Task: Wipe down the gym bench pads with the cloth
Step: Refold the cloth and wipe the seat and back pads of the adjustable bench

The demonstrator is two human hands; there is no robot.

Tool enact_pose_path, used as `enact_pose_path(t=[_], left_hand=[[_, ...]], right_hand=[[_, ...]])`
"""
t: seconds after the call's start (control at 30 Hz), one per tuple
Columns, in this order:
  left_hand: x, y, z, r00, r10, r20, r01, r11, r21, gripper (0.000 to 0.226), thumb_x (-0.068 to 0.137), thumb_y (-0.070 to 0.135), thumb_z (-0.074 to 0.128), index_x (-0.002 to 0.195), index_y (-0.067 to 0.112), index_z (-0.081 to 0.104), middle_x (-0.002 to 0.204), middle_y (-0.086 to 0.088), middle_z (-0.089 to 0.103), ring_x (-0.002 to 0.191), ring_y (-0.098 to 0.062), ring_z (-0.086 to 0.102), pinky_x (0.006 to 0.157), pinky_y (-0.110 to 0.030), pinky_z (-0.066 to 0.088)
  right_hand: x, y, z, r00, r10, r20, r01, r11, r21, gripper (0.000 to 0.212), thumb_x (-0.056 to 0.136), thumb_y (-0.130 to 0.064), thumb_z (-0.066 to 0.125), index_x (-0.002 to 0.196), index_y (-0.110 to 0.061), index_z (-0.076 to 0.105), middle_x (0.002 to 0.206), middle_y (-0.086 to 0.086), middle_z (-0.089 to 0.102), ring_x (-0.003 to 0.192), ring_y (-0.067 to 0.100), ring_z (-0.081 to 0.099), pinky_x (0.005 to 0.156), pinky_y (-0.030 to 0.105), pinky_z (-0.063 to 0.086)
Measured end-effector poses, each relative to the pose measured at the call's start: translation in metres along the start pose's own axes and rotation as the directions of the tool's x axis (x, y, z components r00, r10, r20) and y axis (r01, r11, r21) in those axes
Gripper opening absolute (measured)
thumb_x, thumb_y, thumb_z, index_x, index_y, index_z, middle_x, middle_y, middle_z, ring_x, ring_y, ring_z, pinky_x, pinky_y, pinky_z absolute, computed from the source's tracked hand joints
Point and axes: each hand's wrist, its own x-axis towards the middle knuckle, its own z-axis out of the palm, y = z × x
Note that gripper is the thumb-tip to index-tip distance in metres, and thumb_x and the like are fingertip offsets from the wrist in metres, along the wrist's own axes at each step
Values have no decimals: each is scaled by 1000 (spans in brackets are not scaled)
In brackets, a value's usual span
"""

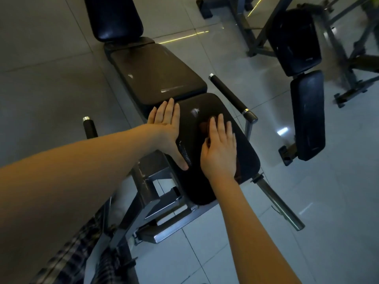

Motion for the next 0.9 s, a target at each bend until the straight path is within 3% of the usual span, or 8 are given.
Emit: enact_pose_path(t=[0.2,0.43,0.6,0.8,0.9], left_hand=[[6,-3,5,1000,-4,-8,4,1000,-23,169,43,83,74,140,9,-42,149,-11,-48,139,-28,-41,115,-43,-23],[-3,3,0,1000,-28,-12,28,1000,-8,168,42,82,73,141,10,-41,150,-12,-46,142,-28,-37,115,-42,-20],[-8,4,-4,999,-40,4,40,999,-5,168,41,81,74,142,11,-41,151,-10,-45,143,-28,-36,116,-43,-18],[-10,5,-8,1000,-25,12,25,999,-44,174,26,82,68,143,13,-41,152,-9,-44,143,-27,-35,116,-43,-18],[-7,3,-6,999,-33,7,34,999,-34,175,26,82,69,142,12,-41,151,-9,-45,143,-27,-36,116,-44,-19]], right_hand=[[81,-14,4,1000,-19,-20,19,1000,-9,58,102,-28,33,156,-21,12,164,0,-2,150,24,-7,122,42,1],[89,-15,-4,999,-47,-2,47,999,16,55,102,-28,35,154,-22,19,164,0,3,150,24,-3,122,43,4],[57,2,-12,995,-100,21,97,988,118,54,102,-23,36,154,-20,20,163,1,12,150,20,1,123,42,5],[-39,30,-8,998,-63,2,62,991,114,57,102,-21,39,155,-24,18,163,-3,8,150,16,-3,122,36,1],[-42,29,-4,1000,-26,-2,26,995,95,57,102,-23,39,155,-24,18,164,-2,6,150,17,-4,119,33,-3]])
